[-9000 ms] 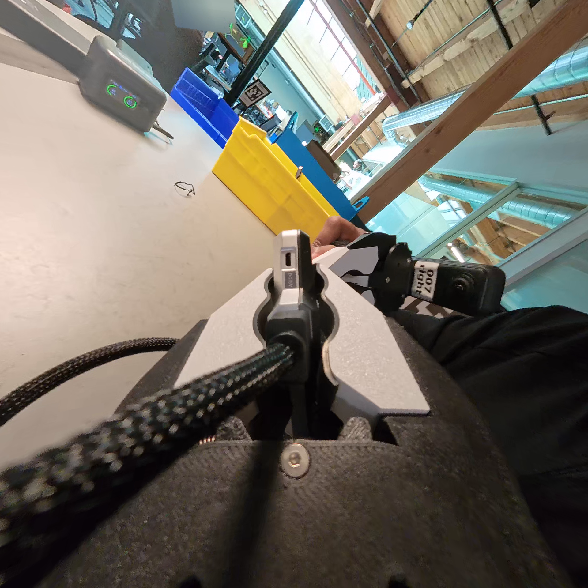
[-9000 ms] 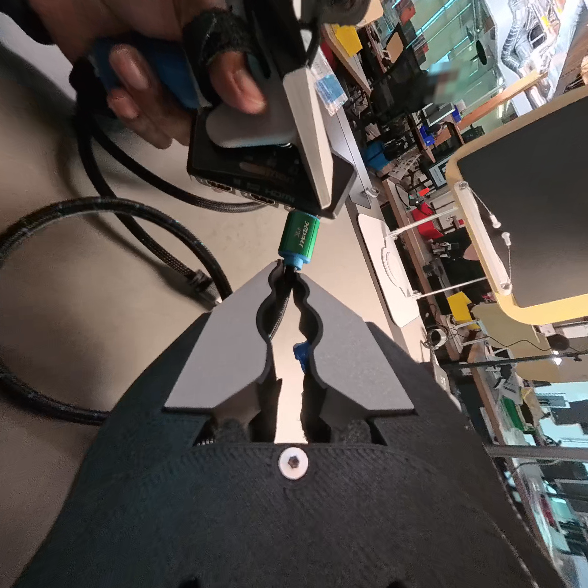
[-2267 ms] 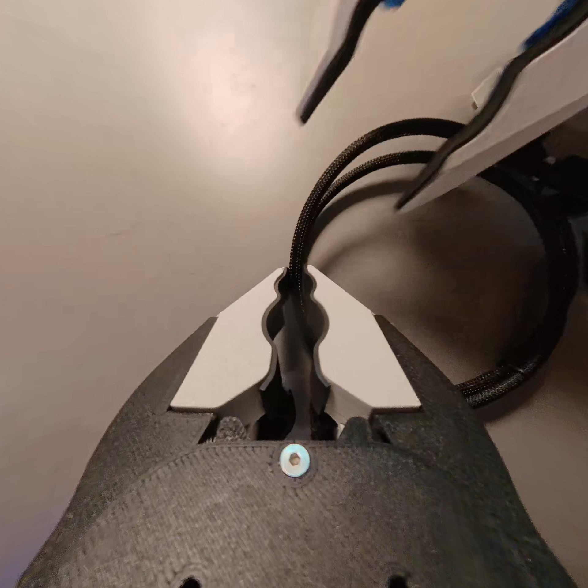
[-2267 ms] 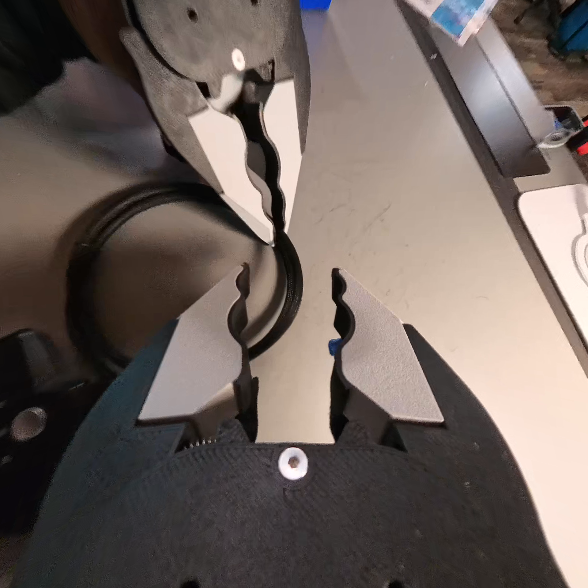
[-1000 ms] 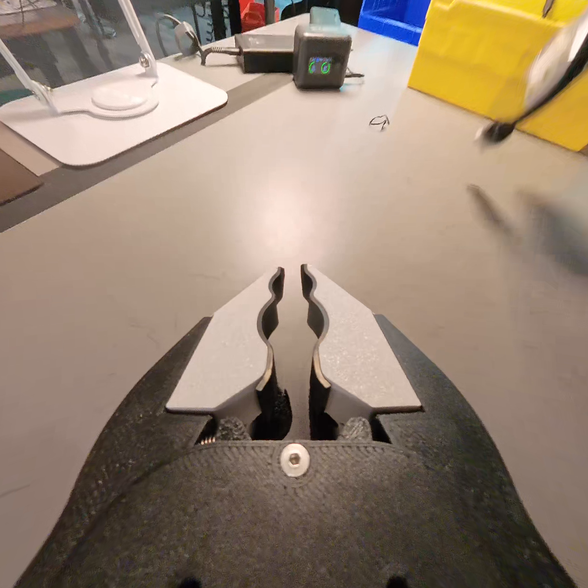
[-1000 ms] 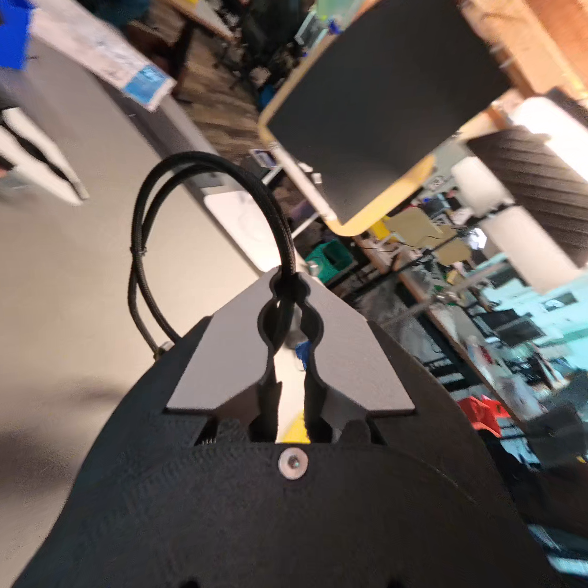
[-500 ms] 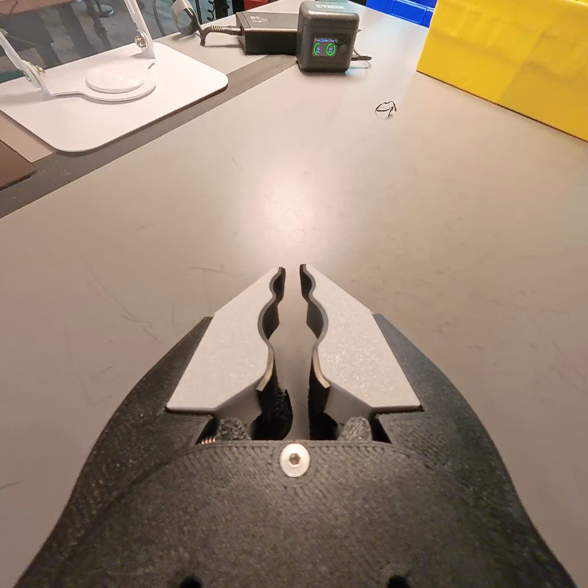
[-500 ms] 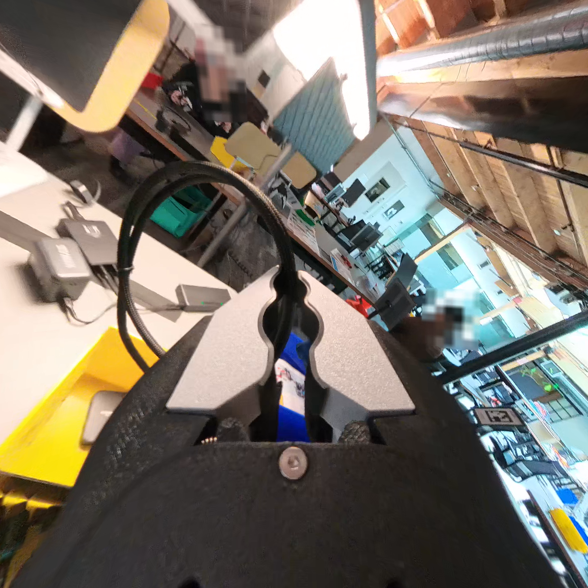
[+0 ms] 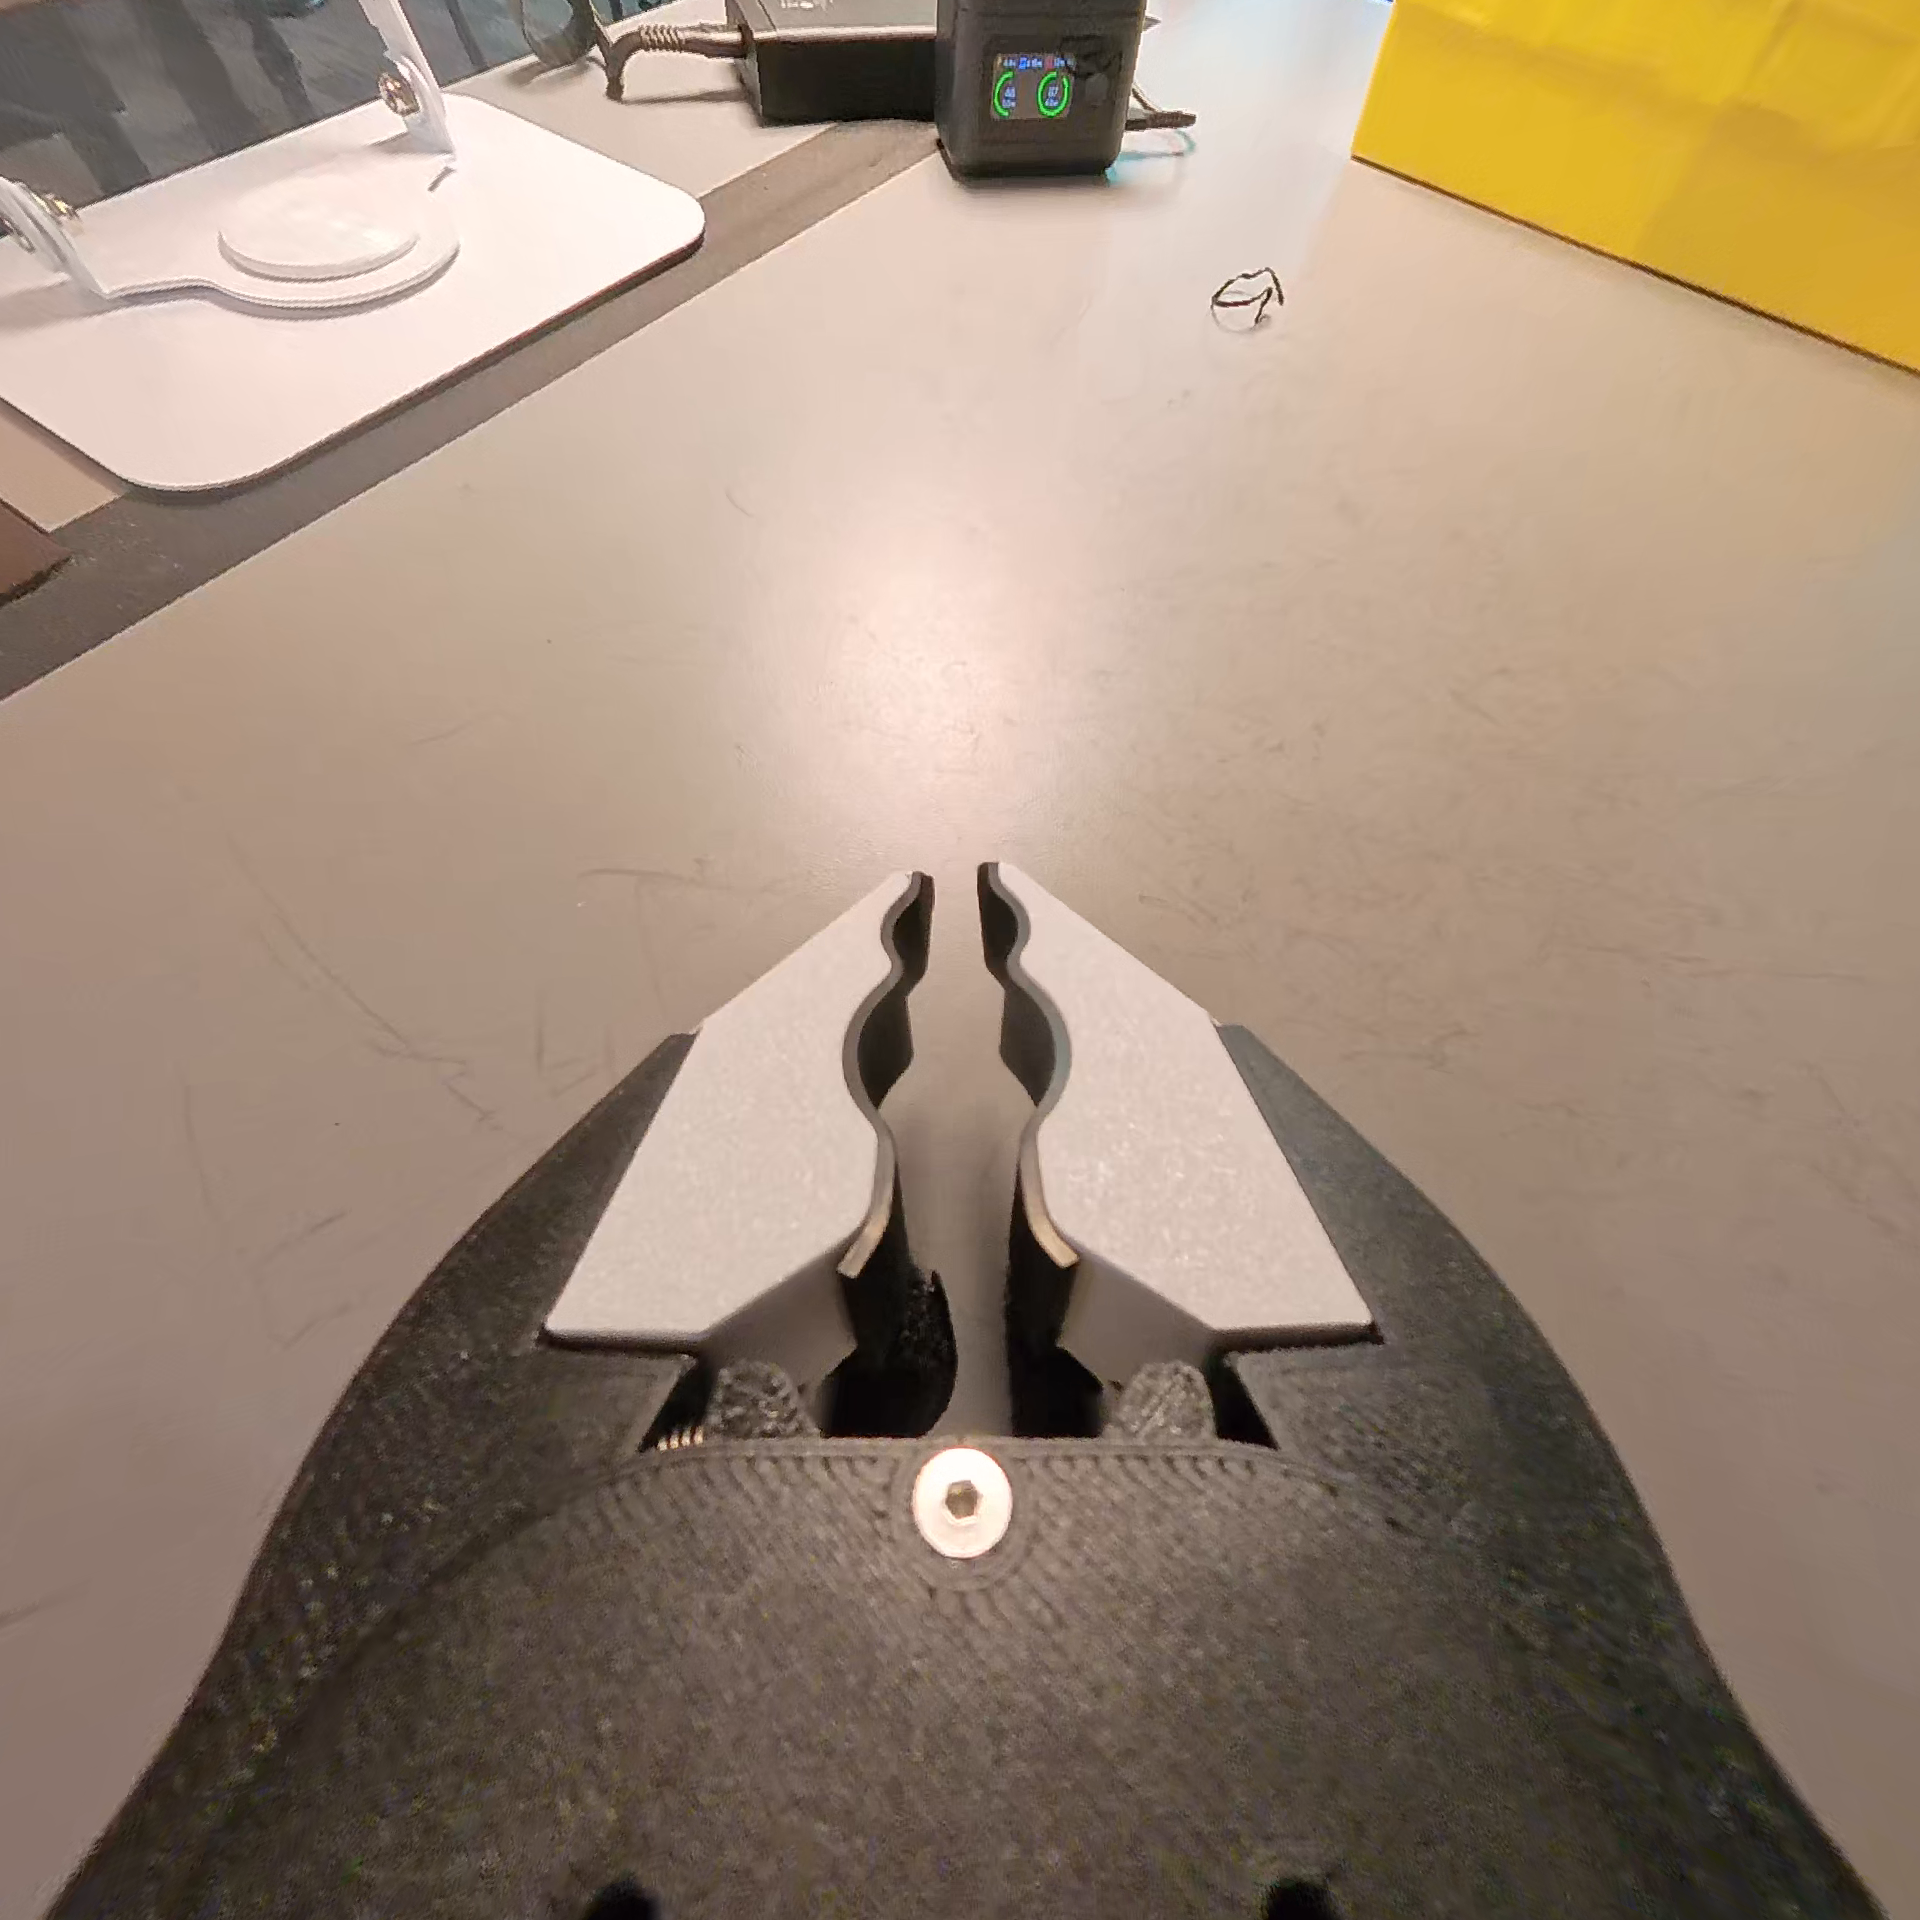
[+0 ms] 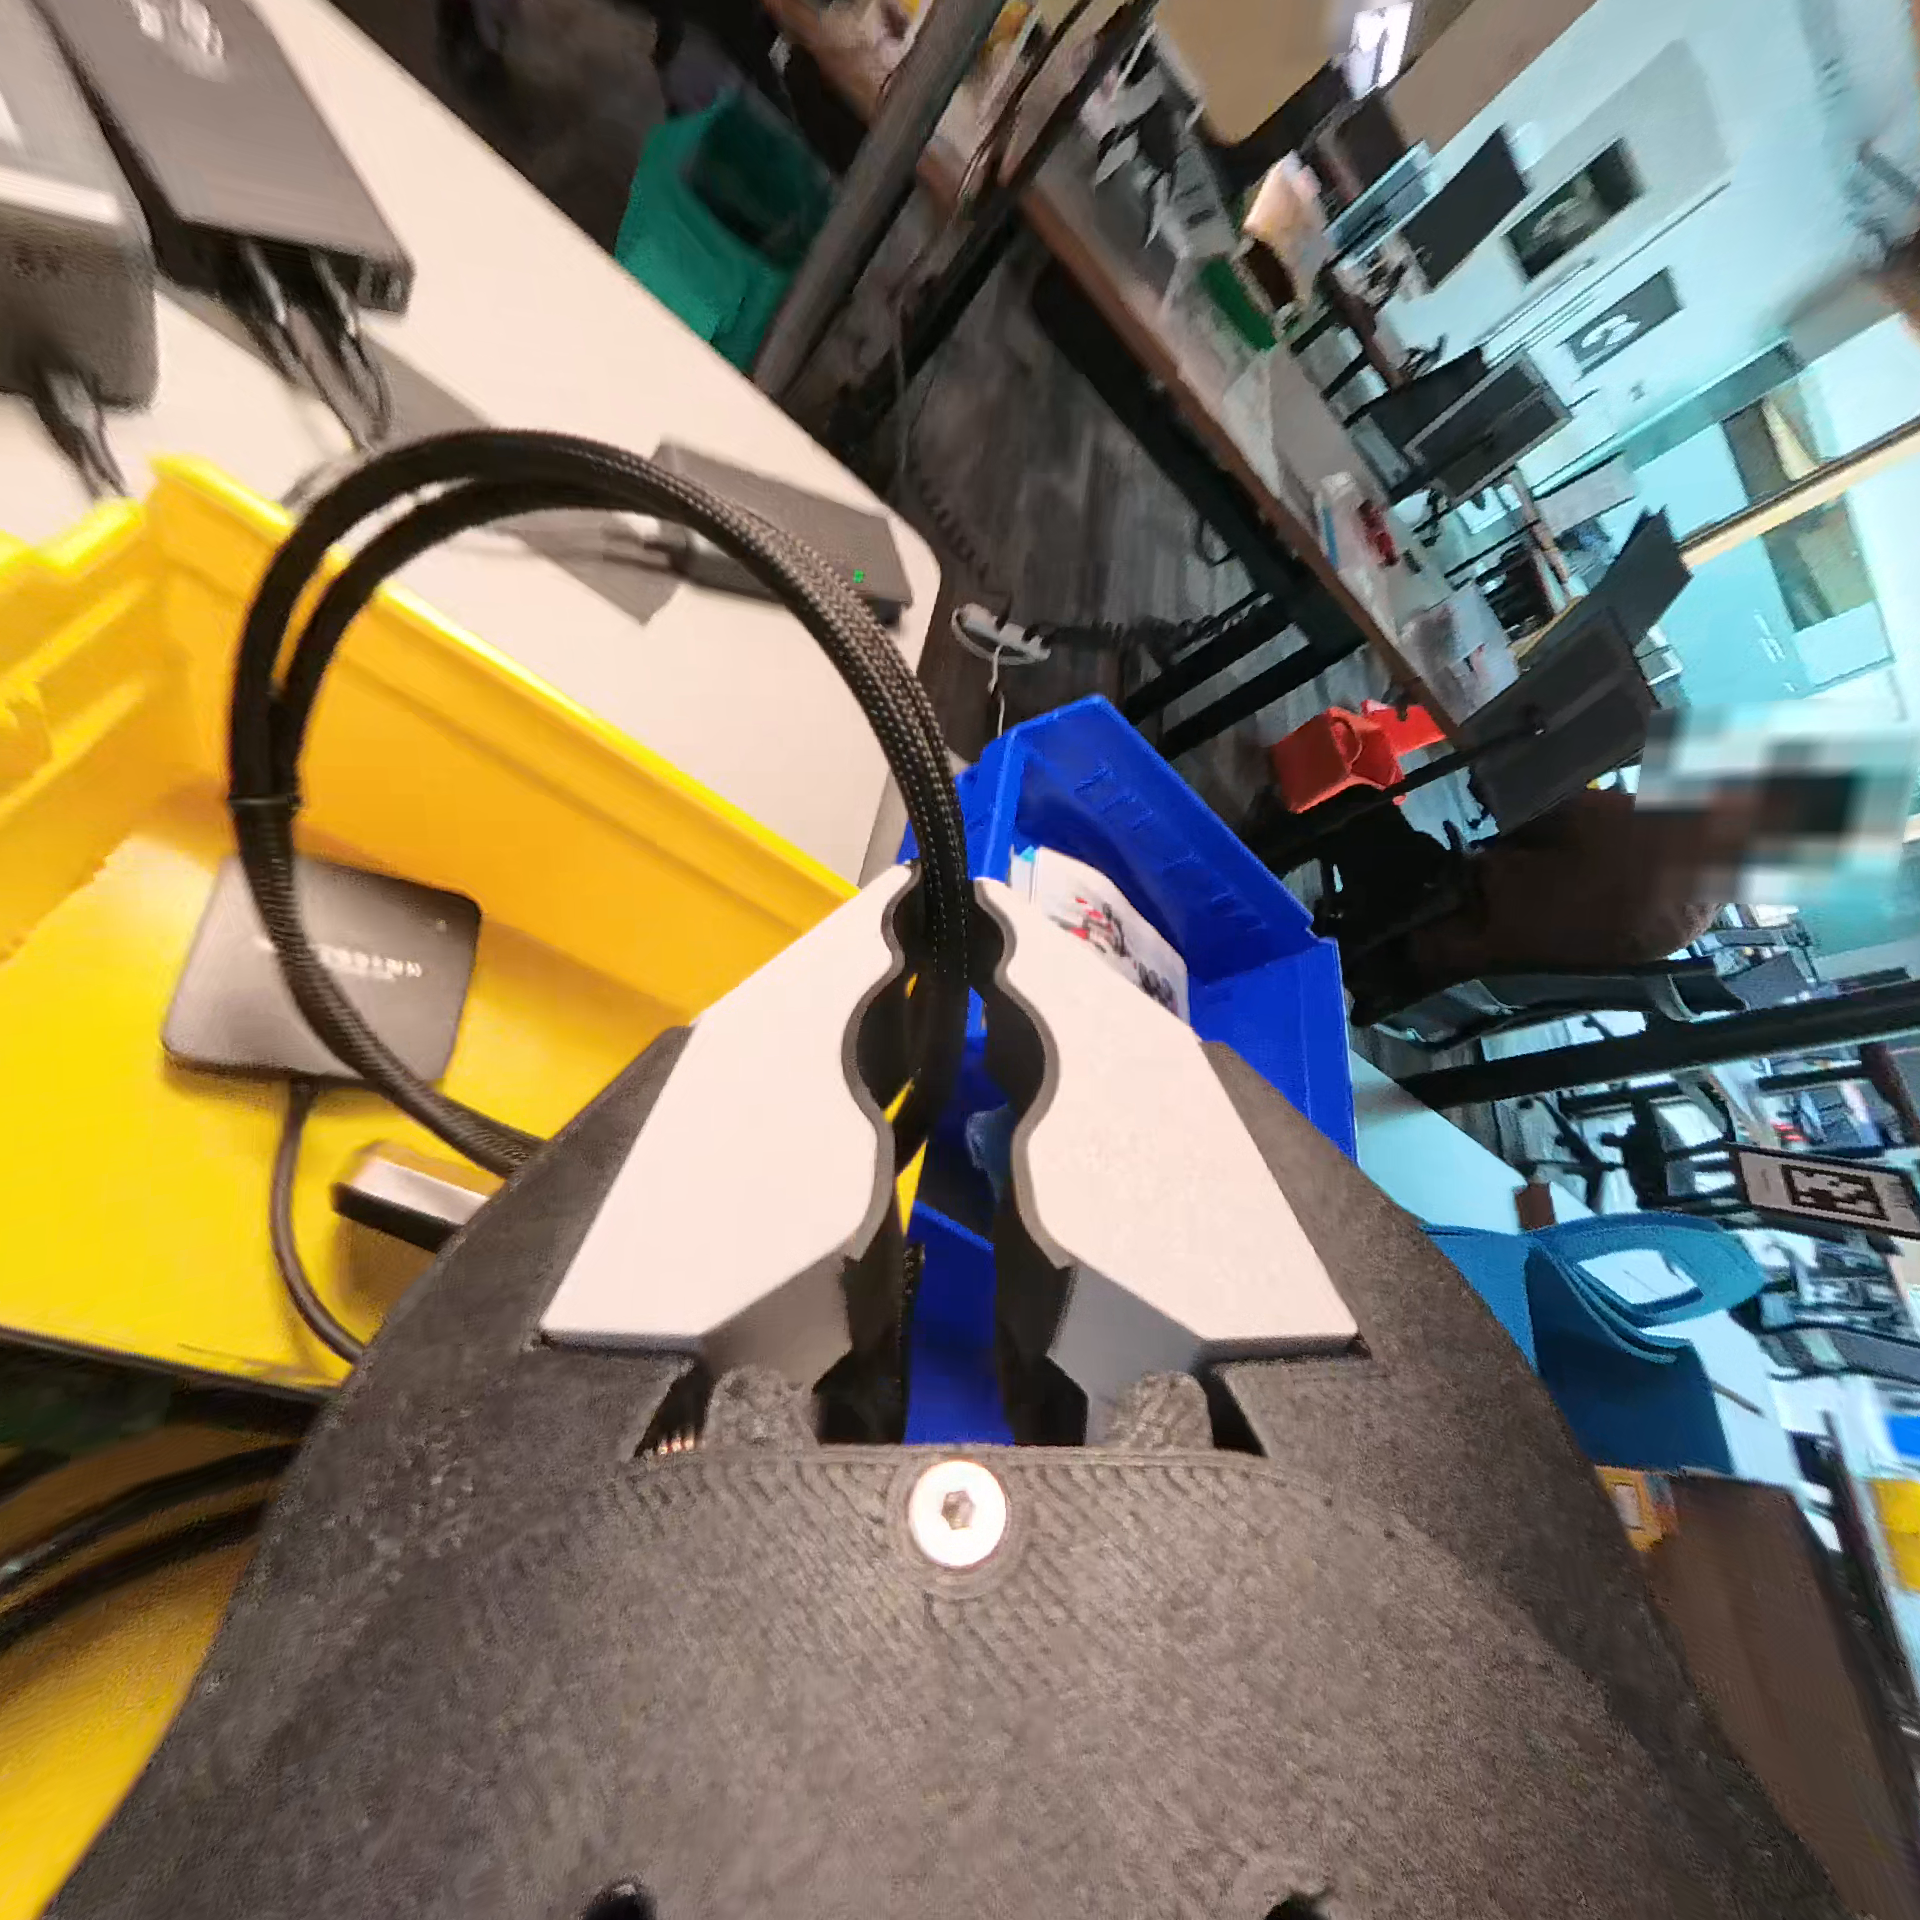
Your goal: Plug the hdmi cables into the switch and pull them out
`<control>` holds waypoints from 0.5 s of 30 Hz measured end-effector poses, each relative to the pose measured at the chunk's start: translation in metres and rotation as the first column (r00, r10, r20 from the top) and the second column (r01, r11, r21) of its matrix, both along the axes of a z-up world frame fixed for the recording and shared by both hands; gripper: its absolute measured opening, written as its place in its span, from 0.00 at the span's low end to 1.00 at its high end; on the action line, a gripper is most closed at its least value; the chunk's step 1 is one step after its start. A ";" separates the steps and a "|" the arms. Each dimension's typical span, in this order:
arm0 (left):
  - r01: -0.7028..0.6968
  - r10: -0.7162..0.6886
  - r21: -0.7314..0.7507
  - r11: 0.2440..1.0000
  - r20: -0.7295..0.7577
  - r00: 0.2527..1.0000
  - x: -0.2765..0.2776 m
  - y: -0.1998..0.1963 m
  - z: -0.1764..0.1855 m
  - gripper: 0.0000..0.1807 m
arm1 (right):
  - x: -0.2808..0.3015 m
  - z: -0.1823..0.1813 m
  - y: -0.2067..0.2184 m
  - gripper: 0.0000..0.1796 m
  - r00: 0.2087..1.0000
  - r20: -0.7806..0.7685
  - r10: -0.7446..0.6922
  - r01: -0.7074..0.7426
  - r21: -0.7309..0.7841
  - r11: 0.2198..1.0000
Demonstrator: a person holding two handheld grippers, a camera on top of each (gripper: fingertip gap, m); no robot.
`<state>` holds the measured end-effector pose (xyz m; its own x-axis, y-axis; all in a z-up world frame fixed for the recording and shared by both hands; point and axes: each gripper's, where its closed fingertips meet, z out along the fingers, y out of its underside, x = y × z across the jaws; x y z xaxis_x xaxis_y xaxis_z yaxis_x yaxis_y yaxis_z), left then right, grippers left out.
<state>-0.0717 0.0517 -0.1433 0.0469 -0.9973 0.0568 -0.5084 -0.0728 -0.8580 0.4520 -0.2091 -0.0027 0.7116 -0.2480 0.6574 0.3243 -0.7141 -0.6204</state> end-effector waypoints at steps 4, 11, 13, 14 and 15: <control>0.009 -0.009 0.016 1.000 -0.013 1.000 0.000 -0.002 -0.002 0.05 | -0.004 -0.011 0.022 0.05 0.991 0.078 0.112 -0.098 -0.165 0.981; 0.002 -0.002 0.010 1.000 -0.013 1.000 0.000 -0.001 -0.002 0.05 | -0.015 -0.064 0.045 0.30 0.959 0.117 0.260 -0.155 -0.551 0.820; -0.002 0.002 -0.005 1.000 -0.008 1.000 -0.001 0.000 -0.001 0.05 | -0.020 -0.058 0.045 0.33 0.966 0.095 0.241 -0.159 -0.517 0.841; -0.003 0.003 -0.013 1.000 -0.005 1.000 -0.001 0.000 -0.001 0.05 | -0.023 -0.051 0.044 0.33 0.970 0.077 0.229 -0.166 -0.475 0.864; -0.003 0.003 -0.022 1.000 -0.004 1.000 -0.001 0.000 -0.001 0.05 | -0.026 -0.043 0.041 0.34 0.976 0.055 0.211 -0.168 -0.426 0.889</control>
